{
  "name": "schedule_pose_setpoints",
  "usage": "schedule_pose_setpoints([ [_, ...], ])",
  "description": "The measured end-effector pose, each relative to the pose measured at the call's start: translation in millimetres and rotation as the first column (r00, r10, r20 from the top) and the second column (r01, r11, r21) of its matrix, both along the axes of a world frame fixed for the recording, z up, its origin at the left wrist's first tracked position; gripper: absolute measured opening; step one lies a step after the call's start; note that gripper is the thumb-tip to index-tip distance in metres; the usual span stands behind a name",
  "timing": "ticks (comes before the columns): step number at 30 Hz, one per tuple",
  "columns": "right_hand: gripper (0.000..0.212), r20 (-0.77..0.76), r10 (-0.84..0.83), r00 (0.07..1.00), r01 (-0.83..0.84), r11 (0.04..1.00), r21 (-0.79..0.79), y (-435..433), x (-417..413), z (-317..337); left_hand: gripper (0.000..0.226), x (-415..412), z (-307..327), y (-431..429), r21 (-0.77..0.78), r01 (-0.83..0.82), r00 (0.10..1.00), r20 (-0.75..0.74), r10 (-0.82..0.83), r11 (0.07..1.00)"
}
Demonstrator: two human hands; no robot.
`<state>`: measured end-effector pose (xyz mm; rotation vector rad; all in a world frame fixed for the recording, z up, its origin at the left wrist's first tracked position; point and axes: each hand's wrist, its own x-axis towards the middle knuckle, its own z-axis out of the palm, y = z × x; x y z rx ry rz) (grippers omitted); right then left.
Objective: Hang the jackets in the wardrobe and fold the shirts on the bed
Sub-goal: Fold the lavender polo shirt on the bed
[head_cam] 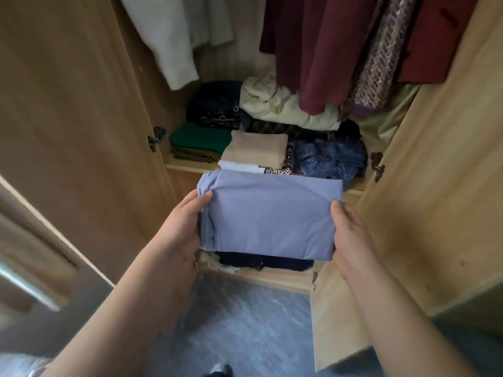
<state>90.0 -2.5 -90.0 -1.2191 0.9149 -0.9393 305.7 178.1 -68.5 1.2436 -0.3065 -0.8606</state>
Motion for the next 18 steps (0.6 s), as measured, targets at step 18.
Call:
schedule_pose_setpoints([
  [18, 0.031, -0.443, -0.183, 0.877, 0.030, 0.943, -0.331, -228.4, 280.4, -7.5, 0.021, 299.4, -8.2, -253.5, 0.096, 0.053, 0.996, 0.065, -0.059, 0.994],
])
